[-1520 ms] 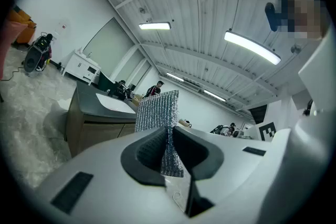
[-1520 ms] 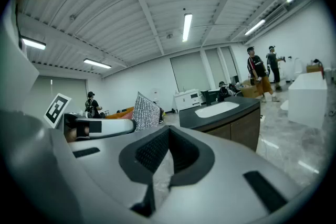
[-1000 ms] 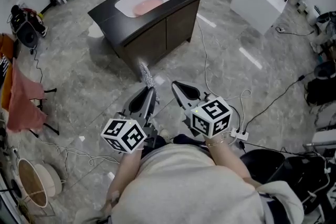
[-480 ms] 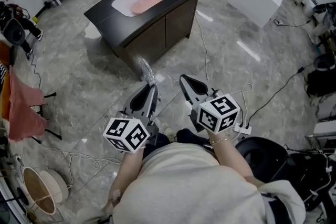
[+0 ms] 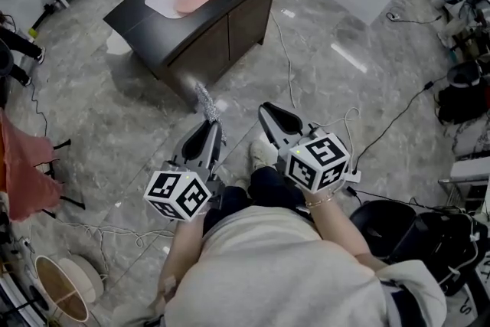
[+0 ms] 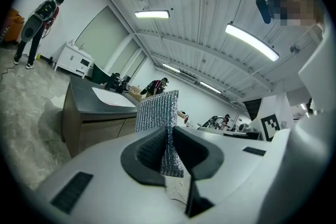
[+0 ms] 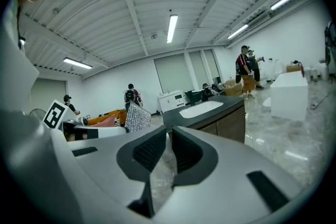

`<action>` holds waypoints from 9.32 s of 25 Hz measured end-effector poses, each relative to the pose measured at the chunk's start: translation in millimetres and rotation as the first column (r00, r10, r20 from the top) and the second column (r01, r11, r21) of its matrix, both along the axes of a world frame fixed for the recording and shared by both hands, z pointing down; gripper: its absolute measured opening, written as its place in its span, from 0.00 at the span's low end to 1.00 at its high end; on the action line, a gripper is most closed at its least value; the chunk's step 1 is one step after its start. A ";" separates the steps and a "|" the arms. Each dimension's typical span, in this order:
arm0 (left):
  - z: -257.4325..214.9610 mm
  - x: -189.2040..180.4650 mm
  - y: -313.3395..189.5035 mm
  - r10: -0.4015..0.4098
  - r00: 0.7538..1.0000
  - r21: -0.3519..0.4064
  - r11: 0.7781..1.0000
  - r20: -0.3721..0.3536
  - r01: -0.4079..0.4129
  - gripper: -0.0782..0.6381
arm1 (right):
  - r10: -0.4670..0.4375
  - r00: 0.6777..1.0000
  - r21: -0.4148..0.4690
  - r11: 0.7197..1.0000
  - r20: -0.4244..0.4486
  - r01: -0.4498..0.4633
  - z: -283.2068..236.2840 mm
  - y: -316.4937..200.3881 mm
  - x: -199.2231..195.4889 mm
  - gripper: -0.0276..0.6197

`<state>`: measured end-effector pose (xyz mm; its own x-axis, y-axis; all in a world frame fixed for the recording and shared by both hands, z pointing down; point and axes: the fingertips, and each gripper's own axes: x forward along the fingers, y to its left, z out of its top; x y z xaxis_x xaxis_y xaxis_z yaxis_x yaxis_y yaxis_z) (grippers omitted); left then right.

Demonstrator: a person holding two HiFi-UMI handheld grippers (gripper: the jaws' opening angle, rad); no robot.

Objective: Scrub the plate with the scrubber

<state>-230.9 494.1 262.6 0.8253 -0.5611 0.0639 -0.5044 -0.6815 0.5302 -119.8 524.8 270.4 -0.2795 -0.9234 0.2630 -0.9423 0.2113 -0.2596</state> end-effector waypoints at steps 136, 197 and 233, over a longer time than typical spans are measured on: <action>173.7 190.1 -660.9 -0.090 0.836 -0.241 0.936 0.542 0.257 0.20 | -0.485 0.870 -0.396 0.785 0.085 0.477 166.1 -699.4 191.4 0.05; 316.2 245.0 -701.8 0.435 0.591 -0.527 0.850 0.679 -0.021 0.20 | -0.496 0.867 -0.500 0.741 0.045 0.449 201.7 -718.9 199.7 0.05; 292.4 236.5 -614.6 0.598 0.542 -0.626 0.764 0.591 -0.160 0.20 | -0.505 0.863 -0.502 0.741 0.020 0.446 191.6 -696.4 190.8 0.05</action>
